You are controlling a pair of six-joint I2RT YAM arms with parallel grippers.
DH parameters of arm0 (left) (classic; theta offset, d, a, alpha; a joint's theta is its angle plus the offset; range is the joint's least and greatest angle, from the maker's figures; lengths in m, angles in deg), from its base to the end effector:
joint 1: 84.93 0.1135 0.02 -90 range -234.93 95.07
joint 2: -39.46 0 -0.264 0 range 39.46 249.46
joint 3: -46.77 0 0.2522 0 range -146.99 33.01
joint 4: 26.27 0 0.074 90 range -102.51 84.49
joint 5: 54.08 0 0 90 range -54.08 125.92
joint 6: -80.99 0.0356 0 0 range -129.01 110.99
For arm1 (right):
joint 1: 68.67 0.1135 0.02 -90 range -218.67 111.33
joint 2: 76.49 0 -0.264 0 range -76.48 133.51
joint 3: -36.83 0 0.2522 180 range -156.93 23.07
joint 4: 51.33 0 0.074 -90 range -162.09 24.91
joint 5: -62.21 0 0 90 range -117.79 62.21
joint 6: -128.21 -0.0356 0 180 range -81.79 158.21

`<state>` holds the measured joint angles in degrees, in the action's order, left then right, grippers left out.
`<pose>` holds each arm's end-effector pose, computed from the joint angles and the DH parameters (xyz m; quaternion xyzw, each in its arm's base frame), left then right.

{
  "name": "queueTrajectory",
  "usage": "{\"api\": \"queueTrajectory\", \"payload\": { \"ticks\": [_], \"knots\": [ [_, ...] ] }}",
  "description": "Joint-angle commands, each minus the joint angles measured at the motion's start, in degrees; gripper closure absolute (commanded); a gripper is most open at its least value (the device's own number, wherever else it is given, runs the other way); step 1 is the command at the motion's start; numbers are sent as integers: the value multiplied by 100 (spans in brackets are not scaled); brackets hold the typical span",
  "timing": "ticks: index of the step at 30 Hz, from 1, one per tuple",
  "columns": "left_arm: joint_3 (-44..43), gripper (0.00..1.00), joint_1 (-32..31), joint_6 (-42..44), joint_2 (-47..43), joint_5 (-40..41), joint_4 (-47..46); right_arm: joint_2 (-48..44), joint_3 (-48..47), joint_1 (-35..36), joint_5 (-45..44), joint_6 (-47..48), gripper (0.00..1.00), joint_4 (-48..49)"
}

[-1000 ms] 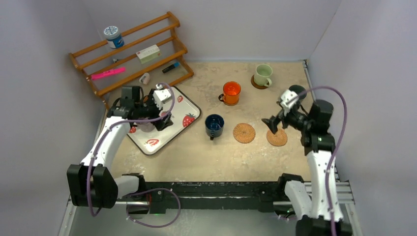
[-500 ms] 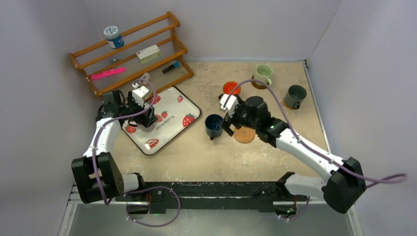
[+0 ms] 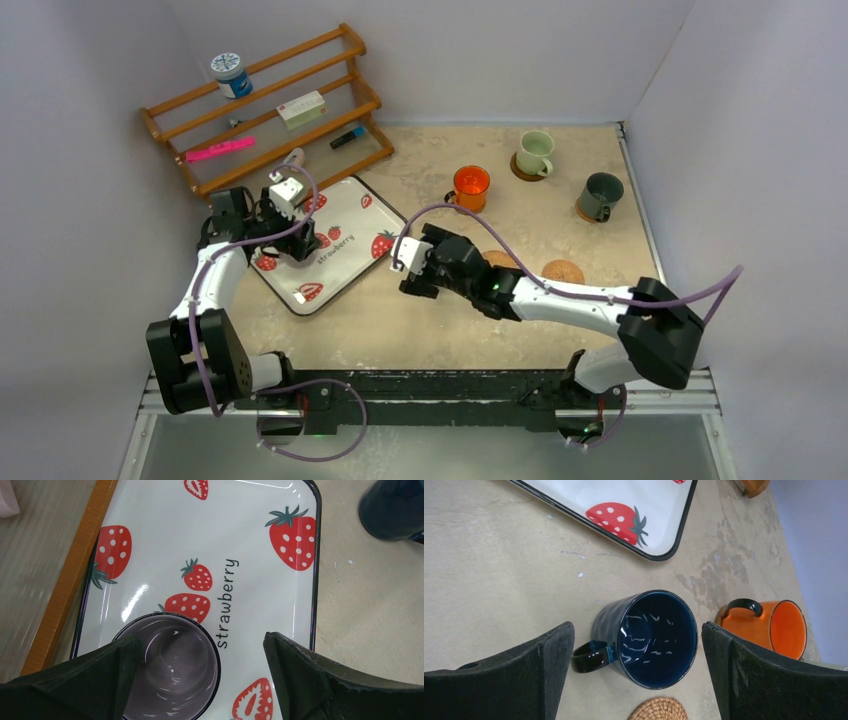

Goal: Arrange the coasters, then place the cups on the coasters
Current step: Pick up the cup at the center of the board.

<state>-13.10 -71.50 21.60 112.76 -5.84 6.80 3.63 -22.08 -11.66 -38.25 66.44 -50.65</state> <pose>0.2571 0.0370 0.2348 0.2602 0.8384 -0.1771 0.4451 0.1752 0.2581 0.2441 -0.5159 0.6374 0.0685 0.5682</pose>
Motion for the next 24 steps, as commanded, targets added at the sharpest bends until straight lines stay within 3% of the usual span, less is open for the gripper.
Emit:
{"api": "queueTrajectory", "payload": {
  "ticks": [1,9,24],
  "knots": [
    [35,0,19,-29,37,-221,-235,357,5,82,-760,341,1,728],
    [38,0,19,-5,71,-328,-227,466,178,90,-1413,406,1,632],
    [34,0,19,24,102,-443,-191,-197,770,-169,-1124,237,1,194]
  ]
}}
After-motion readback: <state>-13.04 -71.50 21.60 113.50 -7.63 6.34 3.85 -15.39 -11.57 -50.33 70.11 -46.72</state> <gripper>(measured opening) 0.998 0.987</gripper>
